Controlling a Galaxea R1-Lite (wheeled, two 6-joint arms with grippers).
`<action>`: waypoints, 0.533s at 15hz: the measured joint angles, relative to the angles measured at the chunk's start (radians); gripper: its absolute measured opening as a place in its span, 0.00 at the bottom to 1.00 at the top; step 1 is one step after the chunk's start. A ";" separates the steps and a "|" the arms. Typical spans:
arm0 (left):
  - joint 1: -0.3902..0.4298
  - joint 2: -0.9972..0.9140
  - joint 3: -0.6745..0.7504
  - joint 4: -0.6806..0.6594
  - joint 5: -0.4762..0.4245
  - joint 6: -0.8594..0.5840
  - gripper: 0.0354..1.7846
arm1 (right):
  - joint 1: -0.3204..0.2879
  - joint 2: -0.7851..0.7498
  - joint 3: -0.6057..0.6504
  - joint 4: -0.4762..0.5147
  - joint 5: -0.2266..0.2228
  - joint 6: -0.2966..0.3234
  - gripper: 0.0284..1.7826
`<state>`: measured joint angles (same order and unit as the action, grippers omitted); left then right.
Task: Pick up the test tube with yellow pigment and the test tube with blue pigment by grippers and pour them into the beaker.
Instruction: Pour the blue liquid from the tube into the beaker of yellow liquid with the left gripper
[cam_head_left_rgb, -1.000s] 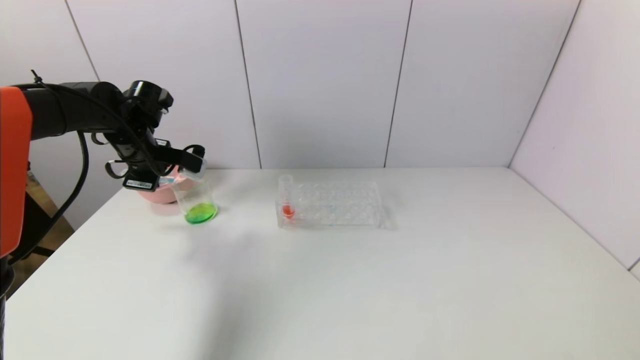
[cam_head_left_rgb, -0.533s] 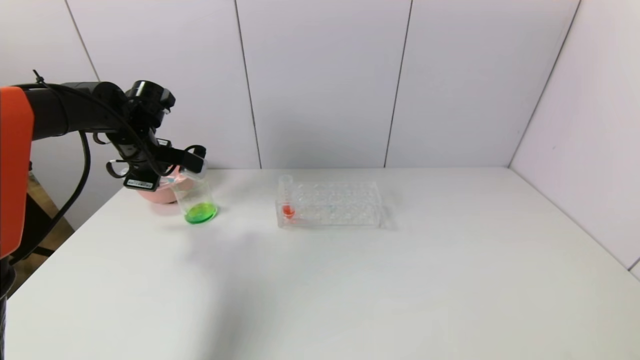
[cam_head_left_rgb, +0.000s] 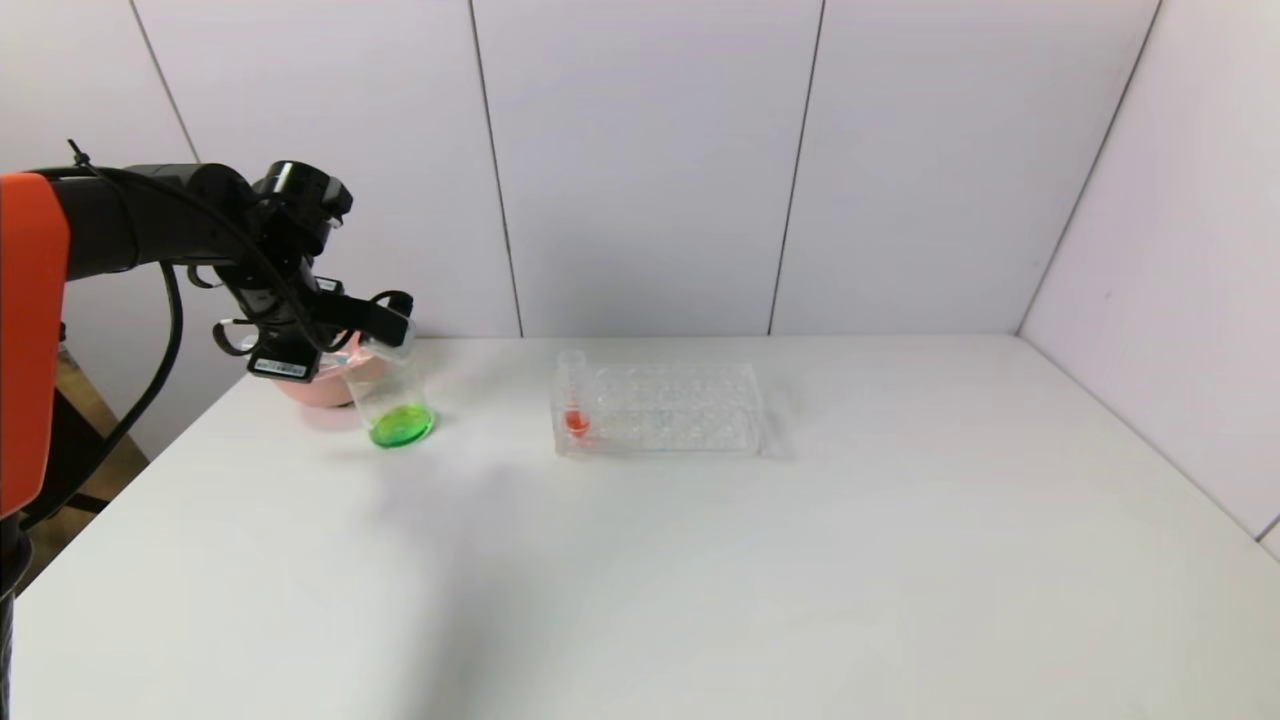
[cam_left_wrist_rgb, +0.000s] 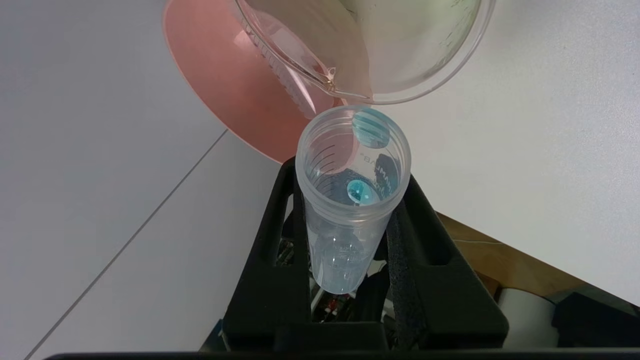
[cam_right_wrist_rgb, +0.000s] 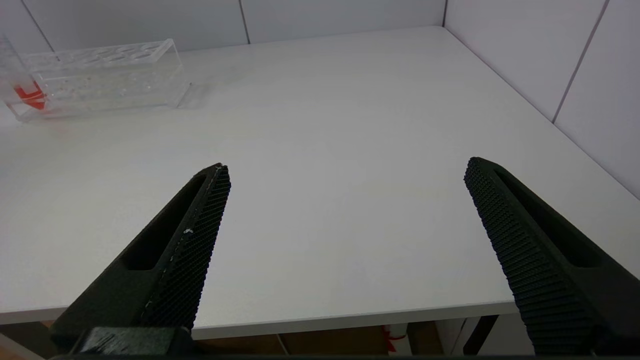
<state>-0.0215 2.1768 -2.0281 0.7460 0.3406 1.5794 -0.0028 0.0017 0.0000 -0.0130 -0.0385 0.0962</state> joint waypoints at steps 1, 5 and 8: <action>0.000 0.000 0.000 0.000 0.003 0.001 0.24 | 0.001 0.000 0.000 0.000 0.000 0.000 0.96; -0.008 0.000 0.000 -0.005 0.043 0.003 0.24 | 0.001 0.000 0.000 0.000 0.000 0.000 0.96; -0.016 0.001 0.000 -0.009 0.053 0.004 0.24 | 0.000 0.000 0.000 0.000 0.000 0.000 0.96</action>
<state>-0.0374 2.1774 -2.0281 0.7374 0.3934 1.5836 -0.0023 0.0017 0.0000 -0.0130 -0.0383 0.0962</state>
